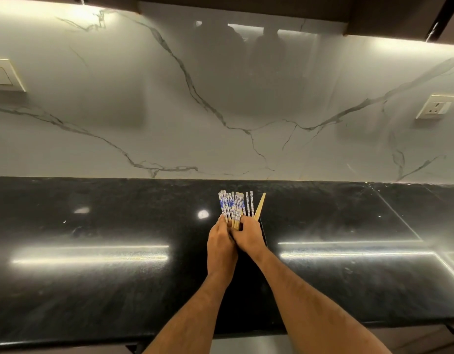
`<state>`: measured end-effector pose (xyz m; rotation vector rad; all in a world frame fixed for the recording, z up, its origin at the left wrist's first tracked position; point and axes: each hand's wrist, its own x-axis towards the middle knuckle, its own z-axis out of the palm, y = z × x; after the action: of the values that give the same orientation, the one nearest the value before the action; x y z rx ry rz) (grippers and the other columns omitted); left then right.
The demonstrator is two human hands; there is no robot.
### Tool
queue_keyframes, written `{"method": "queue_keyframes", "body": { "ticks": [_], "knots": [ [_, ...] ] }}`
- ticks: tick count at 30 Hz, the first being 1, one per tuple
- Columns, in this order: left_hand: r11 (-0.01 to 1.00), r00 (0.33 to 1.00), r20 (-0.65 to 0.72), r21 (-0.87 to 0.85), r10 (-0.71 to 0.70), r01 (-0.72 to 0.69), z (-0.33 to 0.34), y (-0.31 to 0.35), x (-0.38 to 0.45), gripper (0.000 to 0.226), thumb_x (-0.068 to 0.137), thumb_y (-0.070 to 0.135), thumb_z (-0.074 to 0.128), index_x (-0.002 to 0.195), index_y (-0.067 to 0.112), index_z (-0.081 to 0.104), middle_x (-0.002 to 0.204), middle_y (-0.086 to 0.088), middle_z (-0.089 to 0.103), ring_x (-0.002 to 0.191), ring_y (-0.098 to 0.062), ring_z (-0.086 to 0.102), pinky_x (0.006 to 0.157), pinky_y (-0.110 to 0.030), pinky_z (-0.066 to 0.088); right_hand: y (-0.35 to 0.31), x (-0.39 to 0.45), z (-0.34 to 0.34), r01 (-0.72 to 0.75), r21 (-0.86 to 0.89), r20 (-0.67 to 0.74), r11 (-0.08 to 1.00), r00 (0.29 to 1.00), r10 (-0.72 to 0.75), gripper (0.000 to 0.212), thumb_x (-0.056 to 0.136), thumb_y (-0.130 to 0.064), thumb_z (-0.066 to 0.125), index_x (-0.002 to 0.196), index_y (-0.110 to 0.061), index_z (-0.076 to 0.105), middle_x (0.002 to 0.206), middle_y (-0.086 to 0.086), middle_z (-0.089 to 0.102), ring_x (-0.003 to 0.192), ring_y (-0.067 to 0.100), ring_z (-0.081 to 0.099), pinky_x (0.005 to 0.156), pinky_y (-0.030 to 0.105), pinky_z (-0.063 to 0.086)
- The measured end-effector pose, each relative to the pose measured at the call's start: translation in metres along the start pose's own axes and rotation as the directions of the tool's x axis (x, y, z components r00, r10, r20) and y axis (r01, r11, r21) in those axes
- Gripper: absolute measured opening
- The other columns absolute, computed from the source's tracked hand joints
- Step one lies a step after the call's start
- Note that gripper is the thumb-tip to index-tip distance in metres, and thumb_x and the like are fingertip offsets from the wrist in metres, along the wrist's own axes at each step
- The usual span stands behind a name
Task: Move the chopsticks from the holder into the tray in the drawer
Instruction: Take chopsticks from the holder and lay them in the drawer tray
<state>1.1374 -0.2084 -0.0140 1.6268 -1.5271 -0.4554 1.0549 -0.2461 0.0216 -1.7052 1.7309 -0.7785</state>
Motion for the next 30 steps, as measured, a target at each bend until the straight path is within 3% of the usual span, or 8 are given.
{"method": "queue_keyframes", "body": {
  "ticks": [3, 8, 11, 16, 22, 25, 27, 30],
  "knots": [
    [0.999, 0.998, -0.052, 0.022, 0.036, -0.035, -0.001, 0.0, -0.001, 0.038, 0.107, 0.035, 0.04, 0.14, 0.022, 0.055, 0.133, 0.002, 0.062, 0.124, -0.011, 0.058, 0.107, -0.039, 0.05, -0.002, 0.002, 0.0, -0.031, 0.024, 0.014, 0.999, 0.999, 0.03, 0.014, 0.093, -0.018, 0.071, 0.102, -0.009, 0.076, 0.086, -0.002, 0.069, 0.078, 0.009, 0.065, 0.067, 0.016, 0.048],
    [0.997, 0.997, -0.013, 0.009, 0.071, -0.071, -0.008, 0.0, -0.005, 0.04, 0.101, 0.016, 0.049, 0.138, 0.005, 0.056, 0.141, -0.013, 0.058, 0.133, -0.027, 0.053, 0.11, -0.044, 0.044, -0.004, 0.003, 0.002, -0.066, 0.015, 0.031, 0.998, 0.997, 0.066, 0.019, 0.095, -0.015, 0.068, 0.113, -0.01, 0.071, 0.106, 0.006, 0.073, 0.095, 0.017, 0.068, 0.08, 0.024, 0.053],
    [0.998, 0.998, 0.011, -0.037, -0.054, 0.055, -0.01, 0.007, -0.004, 0.043, 0.101, 0.016, 0.055, 0.144, 0.013, 0.052, 0.145, -0.007, 0.055, 0.138, -0.017, 0.049, 0.113, -0.039, 0.045, -0.004, 0.002, 0.001, -0.094, 0.018, 0.046, 0.995, 0.995, 0.093, 0.019, 0.094, -0.012, 0.069, 0.113, -0.009, 0.071, 0.107, 0.007, 0.072, 0.098, 0.019, 0.068, 0.082, 0.028, 0.056],
    [0.99, 0.999, -0.011, 0.133, 0.052, -0.051, -0.014, 0.009, 0.0, 0.051, 0.094, 0.013, 0.067, 0.142, 0.007, 0.05, 0.143, -0.012, 0.056, 0.139, -0.021, 0.048, 0.118, -0.035, 0.038, -0.008, 0.005, -0.006, -0.18, 0.11, 0.043, 0.978, 0.983, 0.176, 0.019, 0.09, -0.013, 0.075, 0.108, -0.009, 0.071, 0.103, 0.007, 0.071, 0.099, 0.021, 0.067, 0.085, 0.033, 0.056],
    [0.994, 0.993, -0.092, 0.088, 0.069, -0.061, -0.028, 0.026, -0.002, 0.058, 0.094, 0.041, 0.046, 0.139, 0.005, 0.05, 0.138, -0.013, 0.059, 0.131, -0.023, 0.055, 0.109, -0.042, 0.049, -0.017, 0.003, -0.03, -0.129, 0.261, 0.014, 0.957, 0.991, 0.13, 0.01, 0.094, -0.007, 0.068, 0.101, -0.011, 0.074, 0.089, -0.003, 0.069, 0.092, 0.012, 0.068, 0.09, 0.028, 0.054],
    [0.994, 0.984, -0.14, 0.026, 0.106, -0.104, -0.037, 0.045, -0.005, 0.062, 0.094, 0.048, 0.033, 0.138, 0.009, 0.05, 0.13, -0.011, 0.063, 0.12, -0.023, 0.061, 0.101, -0.037, 0.053, -0.027, 0.002, -0.047, -0.102, 0.349, -0.01, 0.932, 0.994, 0.112, 0.009, 0.096, -0.007, 0.066, 0.094, -0.015, 0.069, 0.085, -0.002, 0.073, 0.077, 0.006, 0.072, 0.09, 0.033, 0.06],
    [0.997, 0.994, -0.11, -0.072, 0.029, -0.037, -0.044, 0.06, -0.002, 0.064, 0.094, 0.052, 0.028, 0.141, 0.015, 0.049, 0.129, -0.003, 0.062, 0.117, -0.015, 0.06, 0.097, -0.031, 0.053, -0.035, 0.0, -0.061, -0.078, 0.431, -0.002, 0.899, 0.996, 0.087, 0.009, 0.097, -0.005, 0.063, 0.101, -0.009, 0.07, 0.09, 0.008, 0.077, 0.08, 0.016, 0.077, 0.088, 0.039, 0.062],
    [0.979, 0.998, -0.042, -0.199, -0.05, 0.041, -0.052, 0.078, 0.006, 0.052, 0.104, 0.041, 0.041, 0.15, 0.019, 0.04, 0.131, 0.011, 0.058, 0.109, 0.002, 0.056, 0.078, -0.008, 0.044, -0.05, -0.006, -0.088, -0.004, 0.534, 0.001, 0.846, 1.0, 0.004, 0.011, 0.099, -0.001, 0.058, 0.104, -0.004, 0.068, 0.088, 0.015, 0.077, 0.079, 0.028, 0.078, 0.079, 0.043, 0.064]
  ]
}}
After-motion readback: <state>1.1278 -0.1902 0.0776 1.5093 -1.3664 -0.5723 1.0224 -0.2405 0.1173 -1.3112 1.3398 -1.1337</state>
